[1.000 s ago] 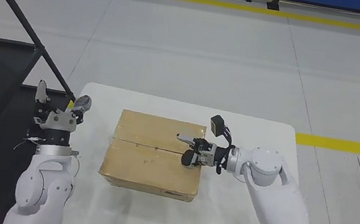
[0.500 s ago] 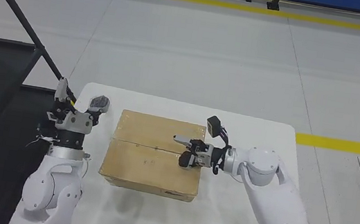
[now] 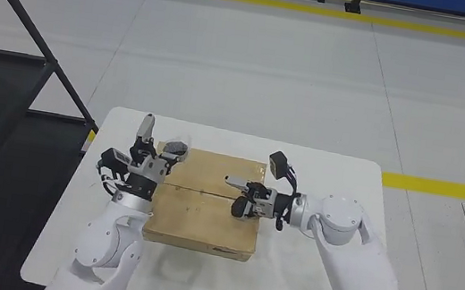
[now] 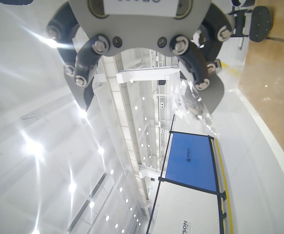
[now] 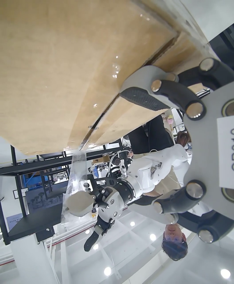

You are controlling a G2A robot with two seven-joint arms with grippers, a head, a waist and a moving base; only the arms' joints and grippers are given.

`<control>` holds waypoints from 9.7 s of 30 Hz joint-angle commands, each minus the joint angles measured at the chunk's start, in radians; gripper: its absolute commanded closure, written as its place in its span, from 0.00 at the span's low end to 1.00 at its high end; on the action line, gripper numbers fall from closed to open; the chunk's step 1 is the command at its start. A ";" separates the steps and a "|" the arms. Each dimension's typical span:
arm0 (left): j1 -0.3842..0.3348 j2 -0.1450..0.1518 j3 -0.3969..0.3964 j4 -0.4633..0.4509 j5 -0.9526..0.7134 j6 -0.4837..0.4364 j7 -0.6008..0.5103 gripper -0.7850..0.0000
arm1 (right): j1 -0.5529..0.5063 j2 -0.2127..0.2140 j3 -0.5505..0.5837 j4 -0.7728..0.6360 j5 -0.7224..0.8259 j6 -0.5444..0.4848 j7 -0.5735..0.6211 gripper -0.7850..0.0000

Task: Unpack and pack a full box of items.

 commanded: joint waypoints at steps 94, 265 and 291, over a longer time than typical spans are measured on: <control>0.104 0.058 -0.442 0.054 -0.149 0.306 -0.347 0.00 | 0.113 0.016 -0.123 0.039 0.051 0.071 -0.141 0.00; 0.098 0.131 -0.415 0.132 -0.245 0.255 -0.438 0.00 | 0.076 -0.282 -0.264 -0.380 -1.489 -0.051 0.136 1.00; 0.075 0.139 -0.337 0.110 -0.176 0.243 -0.493 0.00 | 0.175 -0.280 -0.110 -0.319 -1.006 -0.282 0.347 1.00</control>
